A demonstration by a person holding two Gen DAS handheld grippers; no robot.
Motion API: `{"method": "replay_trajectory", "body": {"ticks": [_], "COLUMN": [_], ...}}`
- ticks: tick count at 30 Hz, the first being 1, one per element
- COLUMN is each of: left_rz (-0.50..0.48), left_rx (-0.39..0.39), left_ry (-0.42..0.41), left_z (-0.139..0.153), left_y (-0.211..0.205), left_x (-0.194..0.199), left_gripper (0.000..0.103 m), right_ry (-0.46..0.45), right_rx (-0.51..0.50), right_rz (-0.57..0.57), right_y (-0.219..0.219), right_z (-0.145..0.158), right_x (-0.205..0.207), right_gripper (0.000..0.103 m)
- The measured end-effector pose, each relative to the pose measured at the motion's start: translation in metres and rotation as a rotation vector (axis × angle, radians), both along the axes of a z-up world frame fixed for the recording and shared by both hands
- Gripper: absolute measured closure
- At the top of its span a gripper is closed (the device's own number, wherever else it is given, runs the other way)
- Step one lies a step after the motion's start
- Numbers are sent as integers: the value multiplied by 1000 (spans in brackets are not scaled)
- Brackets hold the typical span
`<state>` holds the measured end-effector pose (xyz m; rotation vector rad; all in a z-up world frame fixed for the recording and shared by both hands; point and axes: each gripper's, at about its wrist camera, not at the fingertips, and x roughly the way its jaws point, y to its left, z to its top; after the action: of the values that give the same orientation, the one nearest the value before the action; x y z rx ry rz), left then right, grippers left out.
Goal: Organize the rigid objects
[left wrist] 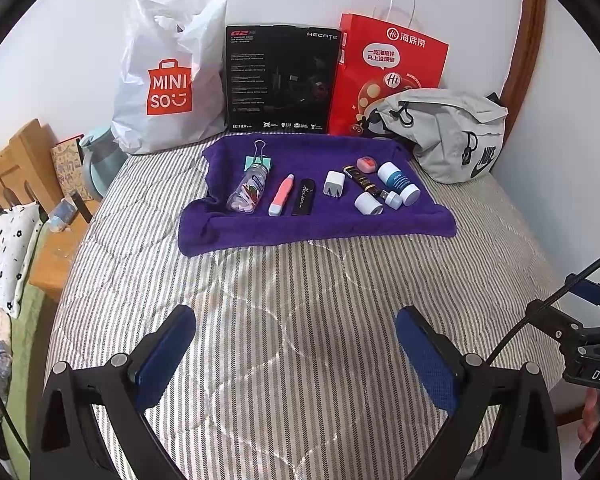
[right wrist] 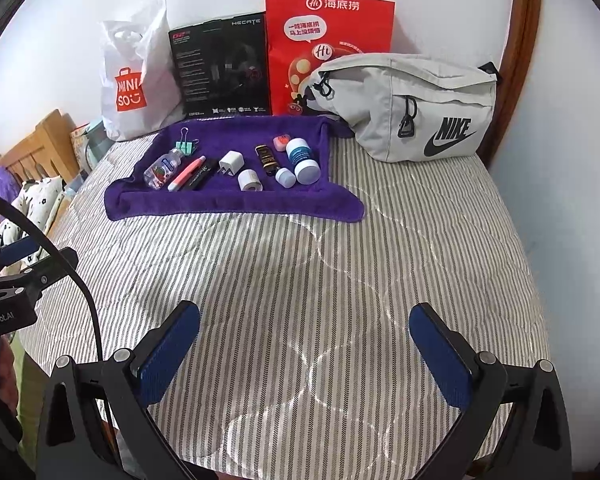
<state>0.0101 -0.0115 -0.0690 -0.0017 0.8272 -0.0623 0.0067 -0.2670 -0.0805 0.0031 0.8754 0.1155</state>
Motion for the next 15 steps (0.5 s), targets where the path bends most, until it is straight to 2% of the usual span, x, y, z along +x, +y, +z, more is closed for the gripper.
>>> {"method": "replay_trajectory", "body": {"ticks": [15], "left_rz": [2], "left_rx": [-1], "left_ry": [-4], "left_z": [4], "left_y": [2], "left_x": [-2], "left_gripper": [2], "right_ry": [-6], "right_rx": [-9], "right_rz": [0], "right_y": [1], "right_z": [1], "right_x": [-3], "right_gripper": [0]}}
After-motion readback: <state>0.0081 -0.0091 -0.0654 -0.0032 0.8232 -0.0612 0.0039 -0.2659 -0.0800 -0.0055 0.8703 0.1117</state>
